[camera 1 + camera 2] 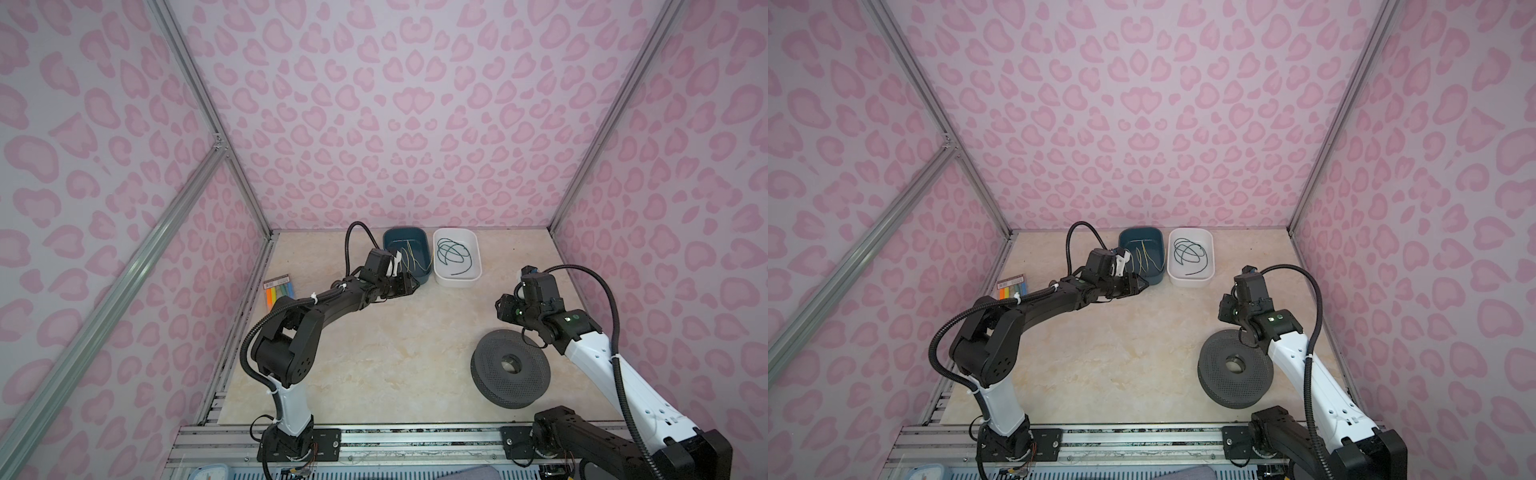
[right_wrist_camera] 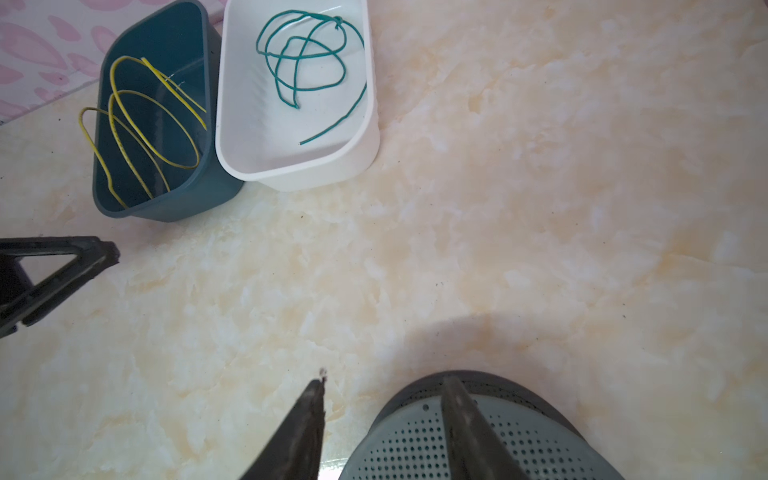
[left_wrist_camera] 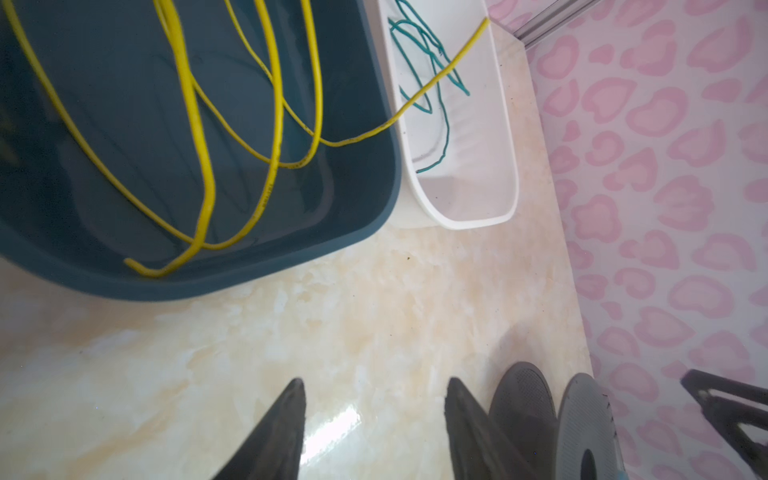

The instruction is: Wrap the cables

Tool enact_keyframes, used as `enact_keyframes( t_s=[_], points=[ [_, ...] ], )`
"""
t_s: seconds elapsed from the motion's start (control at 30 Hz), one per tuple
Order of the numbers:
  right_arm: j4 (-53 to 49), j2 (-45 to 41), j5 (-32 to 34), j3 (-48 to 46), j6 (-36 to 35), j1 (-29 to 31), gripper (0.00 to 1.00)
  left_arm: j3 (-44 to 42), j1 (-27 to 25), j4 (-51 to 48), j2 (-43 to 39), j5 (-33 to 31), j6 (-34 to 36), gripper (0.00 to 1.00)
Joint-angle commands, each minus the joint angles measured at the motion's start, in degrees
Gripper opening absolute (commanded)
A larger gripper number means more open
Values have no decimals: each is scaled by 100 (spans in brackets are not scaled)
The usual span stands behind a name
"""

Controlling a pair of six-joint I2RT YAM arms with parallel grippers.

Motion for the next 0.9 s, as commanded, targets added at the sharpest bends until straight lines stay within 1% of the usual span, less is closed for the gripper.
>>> enact_keyframes(
  t_s=[0.0, 0.1, 0.2, 0.33, 0.4, 0.47, 0.53, 0.6, 0.63, 0.73, 0.77, 0.83, 0.87],
  points=[
    [-266, -116, 151, -109, -50, 0, 50, -222, -3, -2, -539, 211, 186, 57],
    [-444, -175, 193, -123, -68, -1, 52, -559, -3, -38, -1138, 209, 252, 58],
    [-732, -200, 351, -64, -136, 5, 53, -1035, -21, -30, -1958, -124, 319, 60],
    [-1166, -153, 652, 162, -195, -1, 55, -1600, -21, -196, -3114, -1088, 441, 66],
    [-1200, -216, 586, 193, -180, 1, 55, -1863, -21, -264, -3651, -1654, 455, 69],
    [-1193, -291, 475, 164, -147, 6, 56, -2125, -21, -308, -4223, -2252, 420, 74],
    [-1149, -339, 327, 111, -136, 7, 56, -2264, -21, -357, -4631, -2523, 445, 79],
    [-1112, -360, 163, 38, -125, 0, 56, -2281, -21, -478, -4843, -2714, 462, 83],
    [-1079, -384, 96, -10, -99, -1, 56, -2209, -21, -596, -4872, -2740, 500, 83],
    [-926, -406, -65, -218, -64, 2, 55, -2030, -21, -664, -4753, -2308, 706, 85],
    [-907, -356, -106, -248, -55, 2, 55, -1968, -21, -623, -4618, -2134, 664, 85],
    [-949, -222, -114, -213, -81, 11, 55, -1910, -56, -333, -4256, -1569, 483, 83],
    [-992, -149, -96, -182, -79, 28, 55, -1867, -159, -152, -4031, -1384, 379, 82]
  ],
)
